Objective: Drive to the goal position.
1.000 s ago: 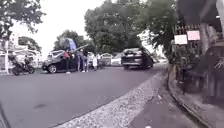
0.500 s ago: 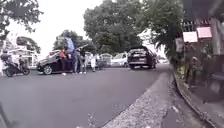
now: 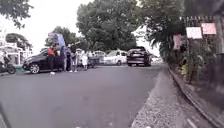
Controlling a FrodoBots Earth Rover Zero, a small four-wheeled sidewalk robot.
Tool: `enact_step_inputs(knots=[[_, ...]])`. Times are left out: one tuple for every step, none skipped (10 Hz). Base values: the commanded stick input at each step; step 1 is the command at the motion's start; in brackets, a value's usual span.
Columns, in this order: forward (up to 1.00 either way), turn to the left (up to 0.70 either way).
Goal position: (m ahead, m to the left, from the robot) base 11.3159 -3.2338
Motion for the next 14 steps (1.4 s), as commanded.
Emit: enact_step_inputs(knots=[[1.00, -0.03], [1.00, -0.33], [1.00, -0.39], [1.00, -0.22], [1.00, 0.00], [1.00, 0.00], [1.00, -0.02], [1.00, -0.25], [1.00, -0.39], [1.00, -0.40], [1.00, -0.30], [1.00, -0.13], [1.00, 0.00], [1.00, 0.00]])
